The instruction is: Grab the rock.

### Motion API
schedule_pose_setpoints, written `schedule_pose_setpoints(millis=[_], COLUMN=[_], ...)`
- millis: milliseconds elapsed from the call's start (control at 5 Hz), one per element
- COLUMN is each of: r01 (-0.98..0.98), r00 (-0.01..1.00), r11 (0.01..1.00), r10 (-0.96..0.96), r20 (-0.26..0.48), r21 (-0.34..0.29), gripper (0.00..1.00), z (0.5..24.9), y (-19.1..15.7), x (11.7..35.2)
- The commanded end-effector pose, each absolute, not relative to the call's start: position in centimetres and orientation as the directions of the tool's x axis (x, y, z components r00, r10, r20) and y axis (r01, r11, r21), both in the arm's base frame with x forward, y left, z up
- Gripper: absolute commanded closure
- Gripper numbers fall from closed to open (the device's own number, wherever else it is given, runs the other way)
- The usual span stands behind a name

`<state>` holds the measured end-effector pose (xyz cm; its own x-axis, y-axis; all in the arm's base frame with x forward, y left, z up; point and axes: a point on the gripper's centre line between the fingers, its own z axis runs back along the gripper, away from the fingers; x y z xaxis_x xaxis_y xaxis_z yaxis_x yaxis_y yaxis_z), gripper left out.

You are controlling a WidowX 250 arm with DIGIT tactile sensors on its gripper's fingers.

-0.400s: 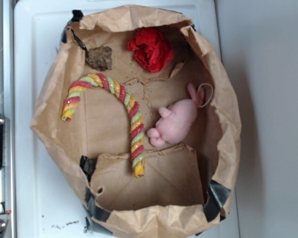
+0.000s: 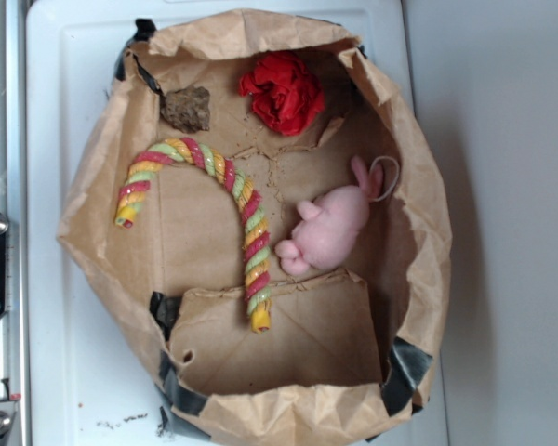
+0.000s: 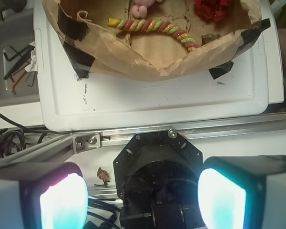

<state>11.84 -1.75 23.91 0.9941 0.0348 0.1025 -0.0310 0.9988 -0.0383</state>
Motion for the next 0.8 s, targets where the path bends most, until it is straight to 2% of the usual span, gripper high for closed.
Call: schedule_pose_setpoints(millis=[0,200,600], r01=[-0.072,-0.072,-0.112], r00=[0.975,0.961,0.95], r11=[0.997,0.997,0.994], r10=[0.074,0.066,0.103], r20=[0.211,0.269,0.295], r21=[-0.016,0.012,0.012], gripper=[0.0,0.0,0.0], z=[22.8,21.1,18.3], y=[-1.3,-0.7,1.3], x=[17.6,20.3,24.5])
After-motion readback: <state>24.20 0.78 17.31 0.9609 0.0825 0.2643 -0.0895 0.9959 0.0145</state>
